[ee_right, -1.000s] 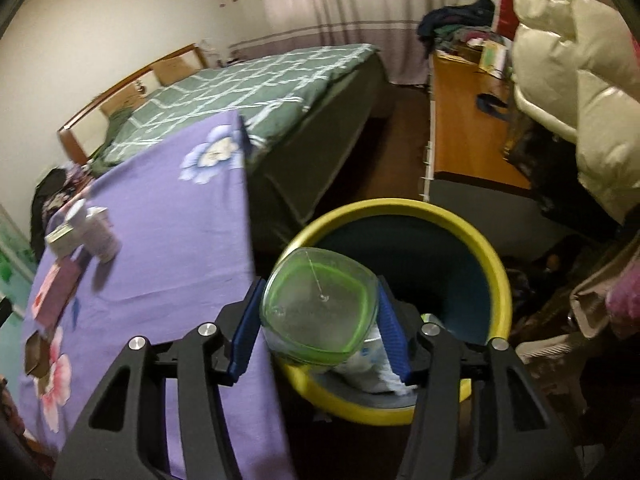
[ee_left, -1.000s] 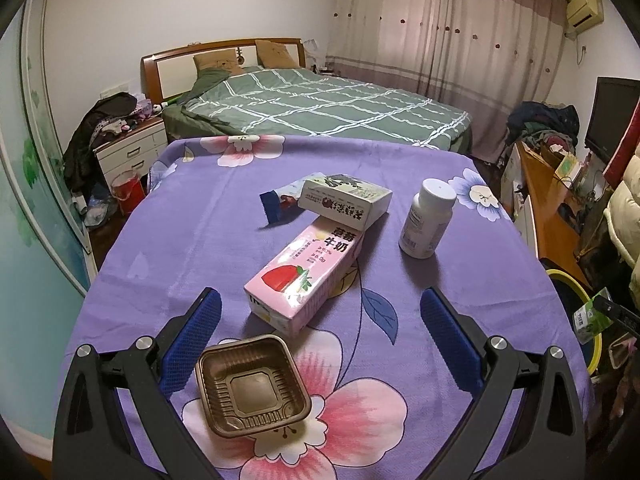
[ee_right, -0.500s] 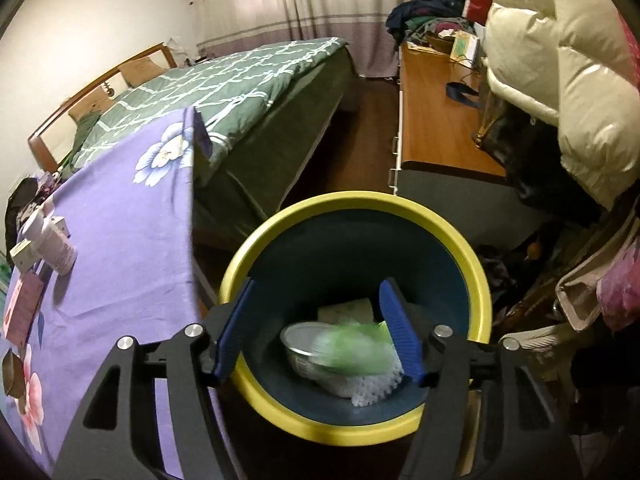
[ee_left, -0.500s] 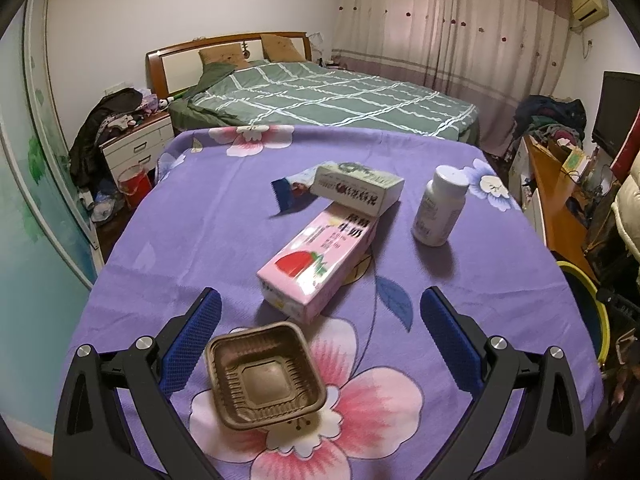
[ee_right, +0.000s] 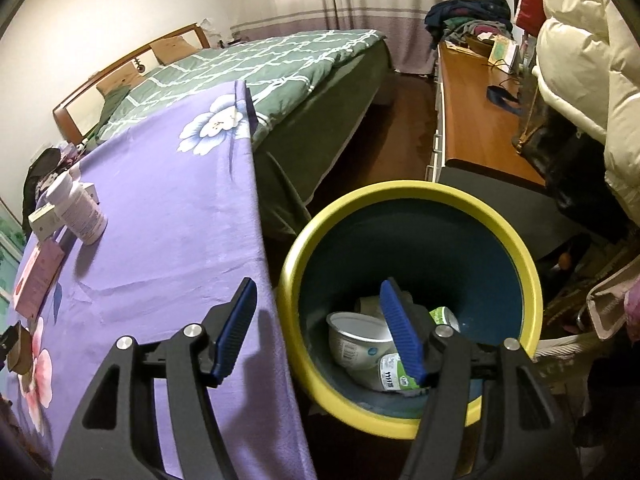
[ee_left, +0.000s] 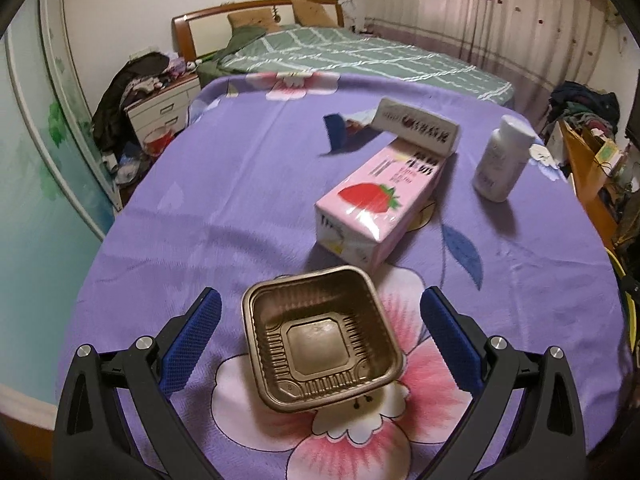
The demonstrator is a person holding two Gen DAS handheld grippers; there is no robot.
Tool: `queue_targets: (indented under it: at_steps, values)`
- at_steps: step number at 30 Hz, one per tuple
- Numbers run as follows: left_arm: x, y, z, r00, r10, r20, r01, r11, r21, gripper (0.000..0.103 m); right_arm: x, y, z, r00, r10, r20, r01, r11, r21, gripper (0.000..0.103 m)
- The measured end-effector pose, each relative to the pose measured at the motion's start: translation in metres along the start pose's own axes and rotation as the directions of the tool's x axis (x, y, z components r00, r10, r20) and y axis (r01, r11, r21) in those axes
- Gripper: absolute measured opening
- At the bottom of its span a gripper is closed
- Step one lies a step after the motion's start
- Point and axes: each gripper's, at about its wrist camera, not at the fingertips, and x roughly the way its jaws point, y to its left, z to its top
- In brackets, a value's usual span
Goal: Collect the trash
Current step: 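Reach the left tool to the brown plastic tray and grasp it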
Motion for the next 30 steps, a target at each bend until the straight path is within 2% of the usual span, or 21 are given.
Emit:
queue_targets:
  at_steps: [4, 6, 8, 10, 19, 25, 30]
  values:
    - [0.012, 0.006, -0.002, 0.999, 0.018, -0.032, -0.019, 1.0, -0.017, 0.098, 0.003, 0.002, -0.001, 1.0, 0.006, -0.011, -0.006, 1.0, -0.001, 0.061]
    - [0.017, 0.009, -0.001, 0.999, 0.017, -0.042, -0.019, 0.999, -0.031, 0.094, 0.003, 0.003, -0.001, 1.0, 0.011, -0.013, -0.011, 1.0, -0.002, 0.062]
    - [0.02, 0.011, -0.001, 0.999, 0.013, -0.053, -0.016, 0.999, -0.039, 0.082, 0.004, 0.004, -0.002, 1.0, 0.015, -0.016, -0.015, 1.0, -0.002, 0.062]
    - [0.023, 0.012, -0.002, 0.998, 0.001, -0.061, -0.004, 0.999, -0.049, 0.075, 0.005, 0.005, -0.002, 1.0, 0.018, -0.019, -0.019, 1.0, -0.005, 0.062]
    - [0.012, -0.002, -0.004, 0.998, -0.026, -0.056, 0.025, 1.0, -0.009, 0.072, 0.003, 0.003, -0.003, 1.0, 0.026, -0.014, -0.026, 1.0, 0.003, 0.062]
    - [-0.007, -0.039, -0.009, 0.993, -0.105, -0.051, 0.108, 0.992, 0.06, 0.072, 0.0, -0.009, -0.004, 0.999, 0.034, -0.008, -0.034, 0.999, 0.019, 0.062]
    - [-0.019, -0.092, -0.006, 0.978, -0.199, -0.057, 0.206, 0.966, 0.154, 0.072, -0.011, -0.03, -0.008, 1.0, 0.023, 0.009, -0.023, 0.999, 0.047, 0.062]
